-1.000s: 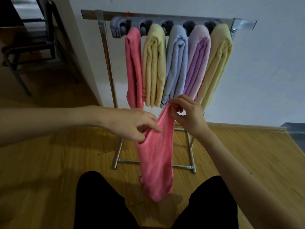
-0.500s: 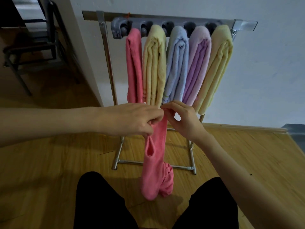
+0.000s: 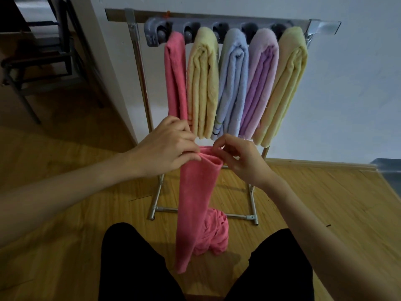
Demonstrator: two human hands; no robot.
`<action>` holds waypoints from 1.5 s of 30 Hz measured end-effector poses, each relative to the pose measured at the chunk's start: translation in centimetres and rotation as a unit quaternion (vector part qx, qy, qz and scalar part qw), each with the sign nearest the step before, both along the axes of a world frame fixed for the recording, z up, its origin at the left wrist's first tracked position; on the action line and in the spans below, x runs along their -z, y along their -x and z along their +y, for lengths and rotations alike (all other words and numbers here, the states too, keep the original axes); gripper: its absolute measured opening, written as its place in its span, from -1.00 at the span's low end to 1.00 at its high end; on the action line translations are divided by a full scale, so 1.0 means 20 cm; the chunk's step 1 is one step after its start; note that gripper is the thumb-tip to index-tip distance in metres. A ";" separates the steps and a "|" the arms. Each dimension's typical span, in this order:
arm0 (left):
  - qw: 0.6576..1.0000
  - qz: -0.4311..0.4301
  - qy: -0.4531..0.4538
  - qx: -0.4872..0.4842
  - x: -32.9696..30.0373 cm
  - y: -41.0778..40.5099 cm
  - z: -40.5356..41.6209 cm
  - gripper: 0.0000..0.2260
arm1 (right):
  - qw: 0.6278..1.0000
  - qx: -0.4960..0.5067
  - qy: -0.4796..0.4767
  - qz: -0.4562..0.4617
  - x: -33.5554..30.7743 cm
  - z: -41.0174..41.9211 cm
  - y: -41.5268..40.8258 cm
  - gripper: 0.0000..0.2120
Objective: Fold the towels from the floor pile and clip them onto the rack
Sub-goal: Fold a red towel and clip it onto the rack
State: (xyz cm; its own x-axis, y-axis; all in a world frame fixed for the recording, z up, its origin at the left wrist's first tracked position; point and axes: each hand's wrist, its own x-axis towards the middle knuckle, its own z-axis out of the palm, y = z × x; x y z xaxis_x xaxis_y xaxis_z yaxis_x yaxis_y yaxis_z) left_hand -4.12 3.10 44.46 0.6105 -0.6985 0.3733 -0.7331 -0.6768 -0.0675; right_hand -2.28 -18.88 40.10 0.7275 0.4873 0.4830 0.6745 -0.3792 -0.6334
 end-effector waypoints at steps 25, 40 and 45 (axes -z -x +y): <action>0.993 -0.097 0.054 -0.024 0.09 0.03 -0.01 -0.70 | 0.983 -0.030 0.168 -0.061 -0.15 0.00 -0.06 -0.84; 0.882 0.215 0.413 -0.067 0.24 -0.05 -0.06 -0.81 | 0.992 -0.017 0.121 -0.021 -0.13 -0.05 -0.11 -0.80; 0.880 0.187 0.431 -0.061 0.19 -0.06 -0.12 -0.87 | 0.988 -0.027 0.152 -0.031 -0.17 -0.07 -0.13 -0.73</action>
State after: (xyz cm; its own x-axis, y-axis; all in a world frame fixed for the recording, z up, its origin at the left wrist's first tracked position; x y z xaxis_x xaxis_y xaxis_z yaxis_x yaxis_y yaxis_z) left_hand -2.91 0.65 40.64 0.8541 -0.1748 0.4899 -0.5136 -0.4322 0.7412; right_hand 0.31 -20.26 43.51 0.6707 0.6536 0.3508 0.7323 -0.5080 -0.4535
